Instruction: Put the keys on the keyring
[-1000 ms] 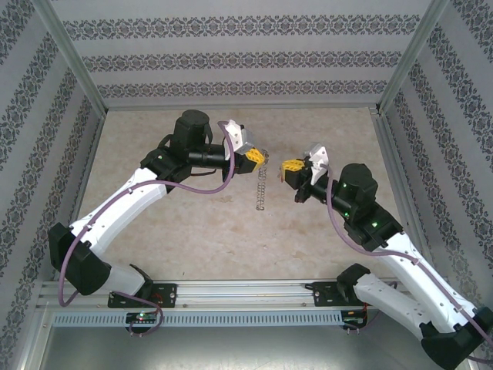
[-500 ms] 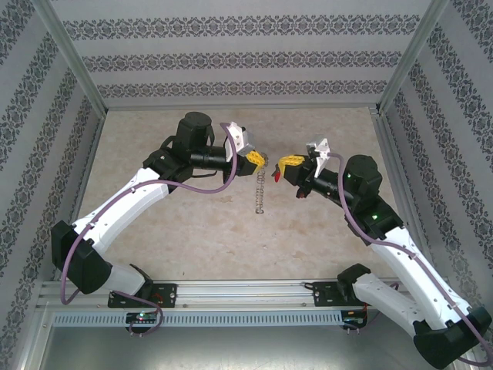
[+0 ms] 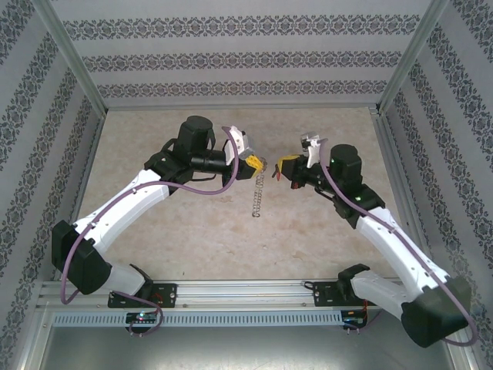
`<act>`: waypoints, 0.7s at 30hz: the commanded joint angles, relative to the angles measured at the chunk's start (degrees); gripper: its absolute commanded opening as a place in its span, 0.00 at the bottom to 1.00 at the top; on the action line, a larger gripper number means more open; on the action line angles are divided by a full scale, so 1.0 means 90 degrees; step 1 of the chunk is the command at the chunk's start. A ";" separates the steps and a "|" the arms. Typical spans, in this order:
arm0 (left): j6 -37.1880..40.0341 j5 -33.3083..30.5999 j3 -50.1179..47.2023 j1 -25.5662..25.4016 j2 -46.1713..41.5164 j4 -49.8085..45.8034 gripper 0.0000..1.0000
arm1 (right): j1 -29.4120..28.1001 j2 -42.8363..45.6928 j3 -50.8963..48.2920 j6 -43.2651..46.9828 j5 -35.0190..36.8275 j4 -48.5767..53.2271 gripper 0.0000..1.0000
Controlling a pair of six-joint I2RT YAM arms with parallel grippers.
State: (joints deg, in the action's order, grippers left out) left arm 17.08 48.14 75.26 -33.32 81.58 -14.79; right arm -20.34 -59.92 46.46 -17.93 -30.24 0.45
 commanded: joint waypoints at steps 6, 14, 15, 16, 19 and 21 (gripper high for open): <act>0.0113 -0.0063 -0.0081 -0.0018 -0.0282 -0.0154 0.00 | 0.0052 -0.1642 -0.0362 -0.0778 -0.0566 -0.0241 0.00; 0.0209 -0.0184 -0.0111 -0.0018 -0.0429 -0.0362 0.00 | 0.0013 -0.3119 -0.0244 -0.0887 -0.0391 -0.0415 0.00; 0.0223 -0.0207 -0.0120 -0.0024 -0.0461 -0.0395 0.00 | -0.0008 -0.3272 -0.0219 -0.0901 -0.0330 -0.0438 0.00; 0.0234 -0.0239 -0.0131 -0.0020 -0.0479 -0.0411 0.00 | -0.0019 -0.3397 -0.0178 -0.0907 -0.0313 -0.0447 0.00; 0.0258 -0.0282 -0.0196 -0.0019 -0.0544 -0.0428 0.00 | -0.0063 -0.3883 0.0005 -0.0966 -0.0266 -0.0472 0.00; 0.0252 -0.0315 -0.0223 -0.0019 -0.0576 -0.0432 0.00 | -0.0112 -0.4196 0.0151 -0.1028 -0.0211 -0.0477 0.00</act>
State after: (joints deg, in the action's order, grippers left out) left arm 18.02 45.76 73.87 -33.32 78.17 -17.85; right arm -20.51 -95.00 45.19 -25.85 -32.88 -2.20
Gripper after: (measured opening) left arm 0.045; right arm 0.063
